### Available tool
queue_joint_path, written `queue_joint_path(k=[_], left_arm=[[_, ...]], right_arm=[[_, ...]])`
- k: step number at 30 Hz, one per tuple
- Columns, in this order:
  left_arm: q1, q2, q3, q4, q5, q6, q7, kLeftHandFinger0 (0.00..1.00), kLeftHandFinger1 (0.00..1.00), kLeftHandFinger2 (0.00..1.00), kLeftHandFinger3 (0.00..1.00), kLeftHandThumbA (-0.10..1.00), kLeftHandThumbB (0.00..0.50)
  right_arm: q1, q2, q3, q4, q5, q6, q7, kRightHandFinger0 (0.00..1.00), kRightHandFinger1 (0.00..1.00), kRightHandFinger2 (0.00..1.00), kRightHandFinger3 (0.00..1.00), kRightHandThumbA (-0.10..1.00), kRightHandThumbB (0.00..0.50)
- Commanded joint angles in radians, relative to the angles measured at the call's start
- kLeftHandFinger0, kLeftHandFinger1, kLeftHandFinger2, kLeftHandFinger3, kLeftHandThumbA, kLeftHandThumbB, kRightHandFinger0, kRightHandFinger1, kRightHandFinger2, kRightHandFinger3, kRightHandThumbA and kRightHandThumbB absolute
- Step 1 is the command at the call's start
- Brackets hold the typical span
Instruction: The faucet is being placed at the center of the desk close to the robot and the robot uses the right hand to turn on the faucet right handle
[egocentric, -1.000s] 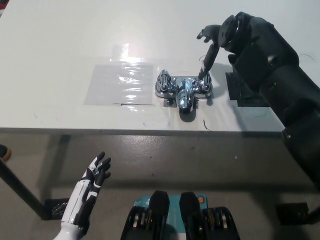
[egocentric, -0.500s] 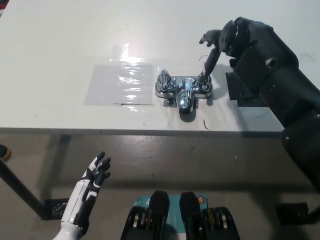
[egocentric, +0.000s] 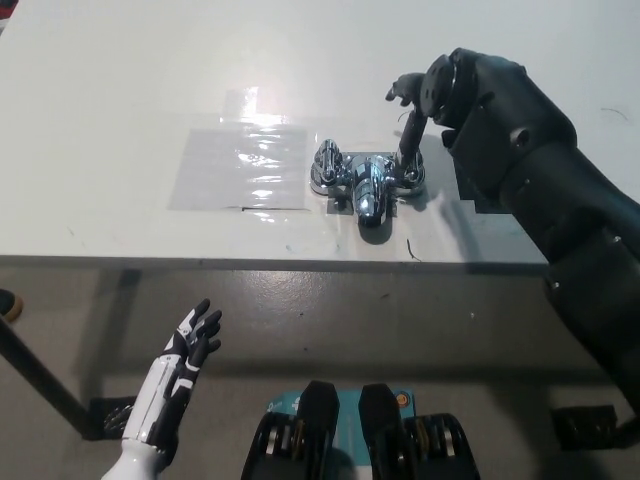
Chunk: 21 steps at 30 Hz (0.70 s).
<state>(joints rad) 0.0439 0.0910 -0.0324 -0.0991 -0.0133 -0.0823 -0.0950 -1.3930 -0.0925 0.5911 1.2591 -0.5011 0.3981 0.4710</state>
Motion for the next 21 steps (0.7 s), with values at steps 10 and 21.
queue_joint_path(k=[10, 21], left_arm=[[-0.015, 0.012, 0.004, -0.022, 0.001, -0.039, -0.006, 1.00, 1.00, 1.00, 1.00, 0.91, 0.154], [-0.016, 0.009, 0.004, -0.024, 0.007, -0.041, 0.000, 1.00, 1.00, 1.00, 1.00, 0.90, 0.143]], right_arm=[[-0.041, -0.008, 0.016, 0.025, -0.038, -0.009, -0.038, 1.00, 1.00, 1.00, 1.00, 0.98, 0.342], [-0.046, -0.044, 0.082, 0.071, -0.089, -0.053, -0.006, 1.00, 1.00, 1.00, 1.00, 1.00, 0.330]])
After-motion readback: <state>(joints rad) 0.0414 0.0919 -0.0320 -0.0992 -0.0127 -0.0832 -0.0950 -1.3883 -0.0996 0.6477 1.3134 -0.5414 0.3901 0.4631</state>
